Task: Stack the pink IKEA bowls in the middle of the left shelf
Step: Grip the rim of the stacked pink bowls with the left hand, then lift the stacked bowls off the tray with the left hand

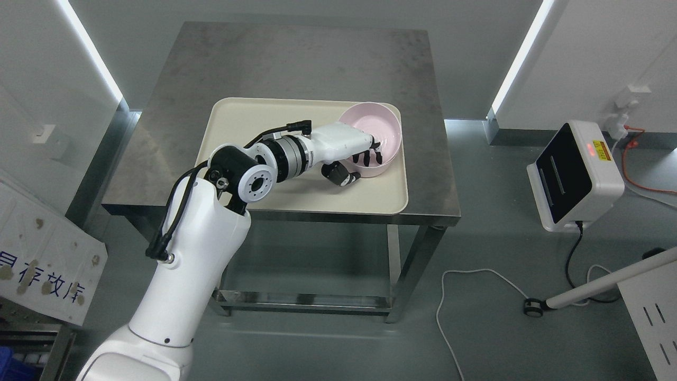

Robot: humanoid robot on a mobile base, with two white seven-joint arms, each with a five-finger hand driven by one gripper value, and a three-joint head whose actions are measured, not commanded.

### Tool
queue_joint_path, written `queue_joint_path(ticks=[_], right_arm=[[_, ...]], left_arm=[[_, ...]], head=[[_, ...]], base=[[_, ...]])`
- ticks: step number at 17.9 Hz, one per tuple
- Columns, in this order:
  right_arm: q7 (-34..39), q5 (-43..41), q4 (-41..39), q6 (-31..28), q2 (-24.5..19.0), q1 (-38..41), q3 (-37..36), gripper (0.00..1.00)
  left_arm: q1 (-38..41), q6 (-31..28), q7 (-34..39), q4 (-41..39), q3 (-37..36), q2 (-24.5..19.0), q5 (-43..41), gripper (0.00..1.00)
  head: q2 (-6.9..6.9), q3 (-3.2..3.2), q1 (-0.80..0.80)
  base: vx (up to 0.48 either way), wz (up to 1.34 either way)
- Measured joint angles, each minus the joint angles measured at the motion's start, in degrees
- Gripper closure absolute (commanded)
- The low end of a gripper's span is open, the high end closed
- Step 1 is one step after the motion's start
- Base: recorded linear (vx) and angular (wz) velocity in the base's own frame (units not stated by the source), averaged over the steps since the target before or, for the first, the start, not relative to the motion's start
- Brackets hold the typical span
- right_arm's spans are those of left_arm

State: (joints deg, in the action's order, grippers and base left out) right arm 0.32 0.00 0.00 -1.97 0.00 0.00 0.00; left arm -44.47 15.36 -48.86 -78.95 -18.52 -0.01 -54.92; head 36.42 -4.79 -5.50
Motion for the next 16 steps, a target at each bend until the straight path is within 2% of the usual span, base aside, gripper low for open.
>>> queue_joint_path(ticks=[3,16], right_arm=[[0.0,0.0,0.0,0.0,0.0,0.0,0.0,0.00],[0.0,0.0,0.0,0.1,0.0,0.0,0.0,0.00]], left_arm=[[-0.5,1.4,0.0,1.0,1.3,0.0,0.8,0.95],[-2.8,4.4,-4.5,0.9,11.4,0.0,9.3,0.92]], head=[[0.00,0.00,0.00],[0.00,0.00,0.00]], base=[[0.000,0.00],[0.000,0.00]])
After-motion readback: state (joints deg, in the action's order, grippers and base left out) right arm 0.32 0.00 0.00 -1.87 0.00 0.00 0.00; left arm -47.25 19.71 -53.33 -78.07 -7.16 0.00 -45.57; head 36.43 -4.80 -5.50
